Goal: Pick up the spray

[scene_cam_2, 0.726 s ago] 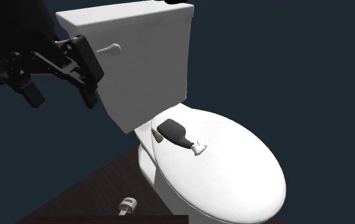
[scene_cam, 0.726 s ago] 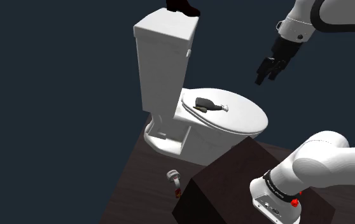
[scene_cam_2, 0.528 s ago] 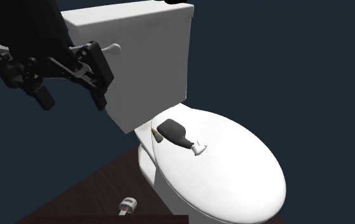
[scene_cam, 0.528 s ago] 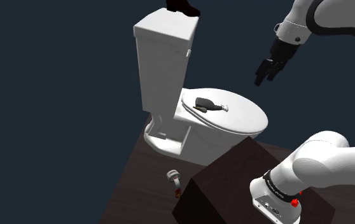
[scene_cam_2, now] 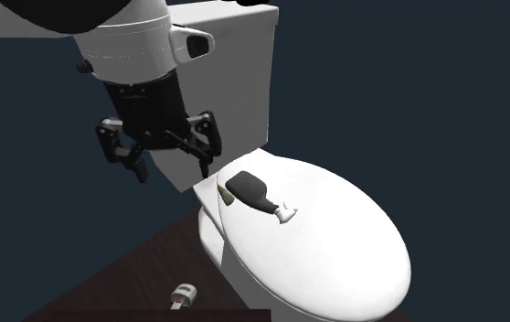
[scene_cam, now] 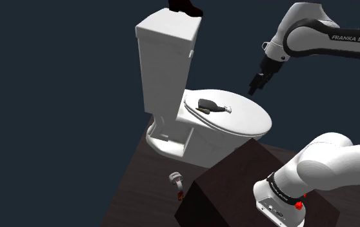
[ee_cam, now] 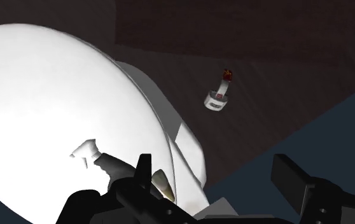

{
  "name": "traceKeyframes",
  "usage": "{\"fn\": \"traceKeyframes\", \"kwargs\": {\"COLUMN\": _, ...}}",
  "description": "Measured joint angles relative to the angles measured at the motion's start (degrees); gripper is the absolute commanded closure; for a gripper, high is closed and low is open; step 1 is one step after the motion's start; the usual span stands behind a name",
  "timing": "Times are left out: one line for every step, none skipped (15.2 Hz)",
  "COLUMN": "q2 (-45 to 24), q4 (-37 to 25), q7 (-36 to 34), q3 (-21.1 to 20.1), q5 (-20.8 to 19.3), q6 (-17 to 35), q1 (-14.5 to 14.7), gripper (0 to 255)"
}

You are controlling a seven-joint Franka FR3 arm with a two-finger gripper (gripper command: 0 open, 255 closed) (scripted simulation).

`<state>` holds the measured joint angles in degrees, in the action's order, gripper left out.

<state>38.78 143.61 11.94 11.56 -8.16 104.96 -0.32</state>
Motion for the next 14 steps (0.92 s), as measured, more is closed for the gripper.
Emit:
{"fn": "traceKeyframes", "kwargs": {"q2": -1.17, "q4": 0.81, "q7": 1.64, "q3": 1.20, "q5": -0.49, "q6": 2.08, "q1": -0.02, "gripper": 0}}
{"fn": "traceKeyframes", "kwargs": {"q2": -2.92, "q4": 0.78, "q7": 3.41, "q3": 2.46, "q5": -0.88, "q6": 3.96, "q1": 0.06, "gripper": 0}}
{"fn": "traceKeyframes", "kwargs": {"q2": -4.96, "q4": 0.78, "q7": 4.94, "q3": 3.52, "q5": -1.03, "q6": 6.06, "q1": 0.33, "gripper": 0}}
{"fn": "traceKeyframes", "kwargs": {"q2": -6.41, "q4": 0.99, "q7": 6.75, "q3": 4.77, "q5": -1.34, "q6": 7.84, "q1": 0.36, "gripper": 0}}
{"fn": "traceKeyframes", "kwargs": {"q2": -8.38, "q4": 0.98, "q7": 8.34, "q3": 5.82, "q5": -1.38, "q6": 9.87, "q1": 0.64, "gripper": 0}}
{"fn": "traceKeyframes", "kwargs": {"q2": -10.38, "q4": 0.62, "q7": 10.20, "q3": 7.05, "q5": -1.42, "q6": 11.63, "q1": 0.83, "gripper": 0}}
{"fn": "traceKeyframes", "kwargs": {"q2": -12.42, "q4": 0.23, "q7": 11.82, "q3": 8.00, "q5": -1.20, "q6": 13.34, "q1": 1.22, "gripper": 0}}
{"fn": "traceKeyframes", "kwargs": {"q2": -14.47, "q4": 0.41, "q7": 13.57, "q3": 9.10, "q5": -1.00, "q6": 15.57, "q1": 1.53, "gripper": 0}}
{"fn": "traceKeyframes", "kwargs": {"q2": -16.44, "q4": -0.41, "q7": 15.24, "q3": 9.94, "q5": -0.54, "q6": 16.76, "q1": 1.98, "gripper": 0}}
{"fn": "traceKeyframes", "kwargs": {"q2": -18.57, "q4": -0.34, "q7": 17.17, "q3": 11.05, "q5": -0.13, "q6": 18.90, "q1": 2.28, "gripper": 0}}
{"fn": "traceKeyframes", "kwargs": {"q2": -20.69, "q4": -0.63, "q7": 19.13, "q3": 12.05, "q5": 0.49, "q6": 20.76, "q1": 2.65, "gripper": 0}}
{"fn": "traceKeyframes", "kwargs": {"q2": -23.00, "q4": -1.12, "q7": 21.26, "q3": 13.08, "q5": 1.28, "q6": 22.54, "q1": 3.02, "gripper": 0}}
{"fn": "traceKeyframes", "kwargs": {"q2": -25.75, "q4": -2.20, "q7": 23.47, "q3": 14.02, "q5": 2.47, "q6": 24.13, "q1": 3.57, "gripper": 0}}
{"fn": "traceKeyframes", "kwargs": {"q2": -28.55, "q4": -3.49, "q7": 25.80, "q3": 14.85, "q5": 3.89, "q6": 25.48, "q1": 4.09, "gripper": 0}}
